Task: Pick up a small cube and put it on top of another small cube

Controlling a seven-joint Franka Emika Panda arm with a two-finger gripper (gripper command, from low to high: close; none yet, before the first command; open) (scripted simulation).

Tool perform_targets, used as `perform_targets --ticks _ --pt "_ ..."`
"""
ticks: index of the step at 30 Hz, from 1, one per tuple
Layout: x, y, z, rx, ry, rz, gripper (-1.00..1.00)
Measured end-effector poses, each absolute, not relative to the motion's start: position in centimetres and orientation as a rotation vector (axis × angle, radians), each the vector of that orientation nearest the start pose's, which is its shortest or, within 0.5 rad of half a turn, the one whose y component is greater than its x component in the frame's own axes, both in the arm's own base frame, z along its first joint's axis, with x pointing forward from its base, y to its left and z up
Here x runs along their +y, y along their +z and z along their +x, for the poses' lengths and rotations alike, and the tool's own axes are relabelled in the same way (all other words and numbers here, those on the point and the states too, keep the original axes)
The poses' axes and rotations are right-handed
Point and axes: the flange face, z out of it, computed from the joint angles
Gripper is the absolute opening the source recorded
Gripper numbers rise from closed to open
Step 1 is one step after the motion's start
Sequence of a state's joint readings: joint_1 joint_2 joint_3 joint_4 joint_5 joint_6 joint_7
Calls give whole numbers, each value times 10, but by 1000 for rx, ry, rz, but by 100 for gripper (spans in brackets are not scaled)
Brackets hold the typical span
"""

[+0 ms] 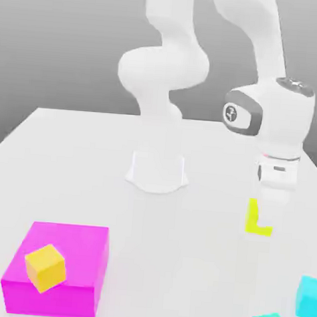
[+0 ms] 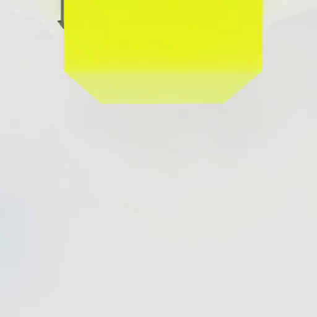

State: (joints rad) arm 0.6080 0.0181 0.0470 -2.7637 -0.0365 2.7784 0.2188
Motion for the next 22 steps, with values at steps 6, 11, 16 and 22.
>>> perform_targets --ticks 6,11,16,22 --pt "240 226 387 -298 -5 -3145 -100" --pt "227 241 456 85 -2 -3151 -100" --pt "205 238 511 401 2 -3115 -100" --pt "204 198 514 424 1 -3112 100"
